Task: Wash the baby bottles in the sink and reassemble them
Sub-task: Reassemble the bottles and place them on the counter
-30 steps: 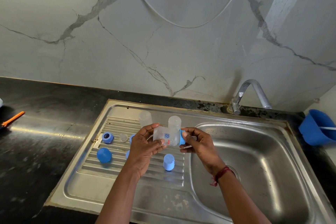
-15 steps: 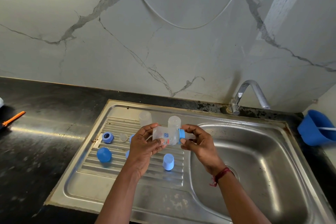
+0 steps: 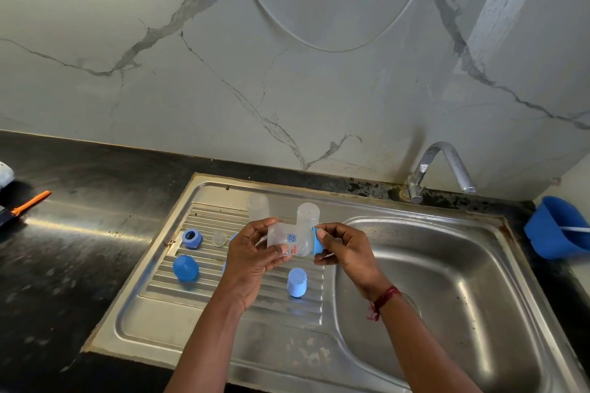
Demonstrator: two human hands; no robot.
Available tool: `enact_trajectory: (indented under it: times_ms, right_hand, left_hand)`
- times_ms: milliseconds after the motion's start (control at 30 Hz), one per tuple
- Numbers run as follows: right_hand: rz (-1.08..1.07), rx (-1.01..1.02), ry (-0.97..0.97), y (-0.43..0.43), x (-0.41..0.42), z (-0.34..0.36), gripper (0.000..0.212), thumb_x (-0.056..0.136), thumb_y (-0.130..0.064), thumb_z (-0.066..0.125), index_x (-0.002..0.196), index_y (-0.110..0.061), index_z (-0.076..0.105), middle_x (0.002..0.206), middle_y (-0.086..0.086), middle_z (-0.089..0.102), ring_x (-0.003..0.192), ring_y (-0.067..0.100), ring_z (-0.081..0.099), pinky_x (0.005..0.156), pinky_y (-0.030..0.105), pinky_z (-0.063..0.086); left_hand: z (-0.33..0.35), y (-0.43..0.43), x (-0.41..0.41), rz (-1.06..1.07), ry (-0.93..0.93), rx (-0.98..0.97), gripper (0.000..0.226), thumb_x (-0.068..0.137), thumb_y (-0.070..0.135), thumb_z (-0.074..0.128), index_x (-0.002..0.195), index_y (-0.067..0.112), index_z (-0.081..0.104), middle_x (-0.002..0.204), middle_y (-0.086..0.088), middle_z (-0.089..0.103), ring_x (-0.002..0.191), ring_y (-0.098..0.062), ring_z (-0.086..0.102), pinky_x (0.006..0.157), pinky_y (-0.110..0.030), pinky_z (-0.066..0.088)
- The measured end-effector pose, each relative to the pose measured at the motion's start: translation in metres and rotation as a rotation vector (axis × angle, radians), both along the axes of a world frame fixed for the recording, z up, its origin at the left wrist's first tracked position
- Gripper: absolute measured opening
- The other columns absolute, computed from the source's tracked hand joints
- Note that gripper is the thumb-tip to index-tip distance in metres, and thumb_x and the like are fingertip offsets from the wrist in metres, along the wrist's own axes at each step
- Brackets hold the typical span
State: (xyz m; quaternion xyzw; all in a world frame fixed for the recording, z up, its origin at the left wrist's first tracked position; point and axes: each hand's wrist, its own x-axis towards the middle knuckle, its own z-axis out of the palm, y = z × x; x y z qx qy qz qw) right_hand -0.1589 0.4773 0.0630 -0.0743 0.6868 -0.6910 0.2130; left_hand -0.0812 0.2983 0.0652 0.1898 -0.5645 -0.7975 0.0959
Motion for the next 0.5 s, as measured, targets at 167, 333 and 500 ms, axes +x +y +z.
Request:
enact_trajectory:
  times_ms: [167,333,500]
  right_hand:
    - [0.034,-0.021,0.045,-0.0031,0.0022,0.0020,0.023,0.094,-0.019,0.063,0.115,-0.010,0.068,0.099,0.014,0.071,0.084,0.023,0.072,0.077,0.040,0.061]
    - [0.045,0.001,0.145,-0.0056,0.0040,0.0029,0.022,0.095,-0.017,0.063,0.117,-0.020,0.065,0.104,0.015,0.070,0.088,0.024,0.072,0.073,0.038,0.061]
    - [0.064,-0.035,0.059,-0.0074,0.0036,0.0008,0.017,0.096,-0.014,0.059,0.111,-0.011,0.068,0.100,0.018,0.071,0.087,0.027,0.071,0.079,0.044,0.061]
  left_hand:
    - [-0.0008,-0.0020,0.0021,0.052,-0.004,0.019,0.048,0.077,-0.017,0.069,0.114,0.014,0.063,0.116,-0.007,0.069,0.100,-0.025,0.072,0.065,-0.033,0.061]
    - [0.0003,-0.0060,0.0025,0.063,0.007,-0.010,0.045,0.078,-0.012,0.072,0.112,0.017,0.062,0.114,-0.005,0.069,0.103,-0.025,0.071,0.066,-0.031,0.060]
    - [0.0023,-0.0096,0.0091,0.030,0.061,-0.174,0.049,0.071,-0.015,0.077,0.107,0.014,0.062,0.112,-0.001,0.068,0.102,-0.018,0.070,0.062,-0.025,0.058]
